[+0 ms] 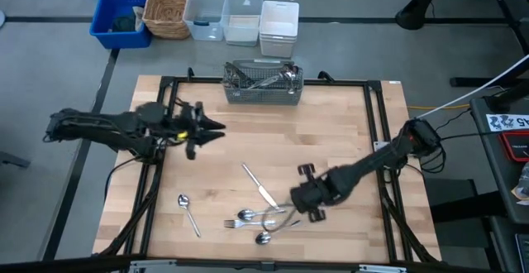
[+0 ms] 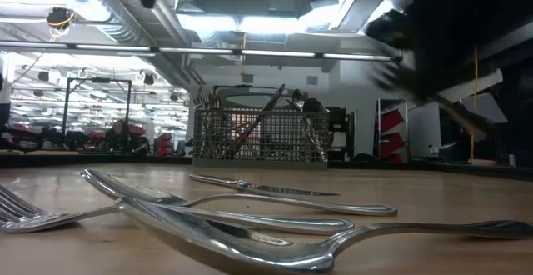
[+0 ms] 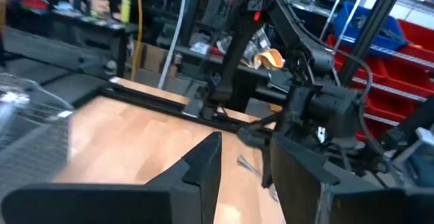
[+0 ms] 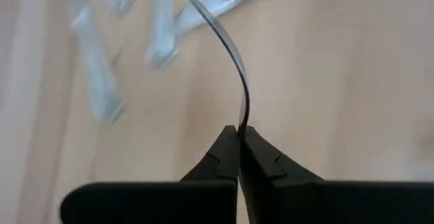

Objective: Sort silverware
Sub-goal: Put the silver fork into the dishwasher utensil holder

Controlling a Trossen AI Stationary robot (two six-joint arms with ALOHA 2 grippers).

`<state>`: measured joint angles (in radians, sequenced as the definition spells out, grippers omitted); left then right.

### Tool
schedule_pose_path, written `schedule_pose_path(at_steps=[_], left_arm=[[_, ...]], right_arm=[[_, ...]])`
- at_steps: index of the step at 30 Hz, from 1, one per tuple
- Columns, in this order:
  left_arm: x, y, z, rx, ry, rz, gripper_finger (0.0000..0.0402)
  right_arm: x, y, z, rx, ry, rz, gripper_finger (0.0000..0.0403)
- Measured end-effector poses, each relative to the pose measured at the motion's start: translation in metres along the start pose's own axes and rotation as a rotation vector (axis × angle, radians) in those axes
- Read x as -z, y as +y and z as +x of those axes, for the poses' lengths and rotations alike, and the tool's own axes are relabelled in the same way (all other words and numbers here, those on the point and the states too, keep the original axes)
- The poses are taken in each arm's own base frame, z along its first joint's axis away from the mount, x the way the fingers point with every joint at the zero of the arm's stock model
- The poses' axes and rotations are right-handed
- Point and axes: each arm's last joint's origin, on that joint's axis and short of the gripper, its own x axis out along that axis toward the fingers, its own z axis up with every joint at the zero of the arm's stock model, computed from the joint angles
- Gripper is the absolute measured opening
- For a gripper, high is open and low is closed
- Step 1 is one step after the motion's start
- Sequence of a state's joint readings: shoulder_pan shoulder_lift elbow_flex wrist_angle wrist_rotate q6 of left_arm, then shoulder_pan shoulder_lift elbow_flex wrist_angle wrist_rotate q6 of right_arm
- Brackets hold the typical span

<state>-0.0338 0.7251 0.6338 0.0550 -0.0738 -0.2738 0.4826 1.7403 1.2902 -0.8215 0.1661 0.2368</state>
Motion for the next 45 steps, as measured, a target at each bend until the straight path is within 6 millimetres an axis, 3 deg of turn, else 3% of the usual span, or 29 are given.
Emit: schedule_pose_path(at_steps=[8,13,17,23,33,45], left_arm=[[0.000,0.007,-0.043,-0.072,0.047,0.030,0.0111],[0.003,0.011,-0.056,-0.146,0.069,0.030,0.0111],[0.006,0.012,-0.061,-0.173,0.091,0.031,0.0111],[0.007,0.014,-0.060,-0.218,0.095,0.034,0.0111],[0.006,0.019,-0.061,-0.386,0.050,0.016,0.0111],[0.007,0.020,-0.061,-0.438,0.051,0.019,0.0111]], right_arm=[[-0.060,-0.078,-0.033,0.281,-0.361,0.221,0.0003],[-0.088,-0.135,-0.048,0.297,-0.695,0.334,0.0003],[-0.099,-0.179,-0.066,0.307,-0.948,0.335,0.0003],[-0.097,-0.238,-0.084,0.326,-1.212,0.299,0.0003],[-0.093,-0.305,-0.036,0.401,-1.437,0.238,0.0003],[-0.070,-0.352,0.033,0.480,-1.346,0.295,0.0003]])
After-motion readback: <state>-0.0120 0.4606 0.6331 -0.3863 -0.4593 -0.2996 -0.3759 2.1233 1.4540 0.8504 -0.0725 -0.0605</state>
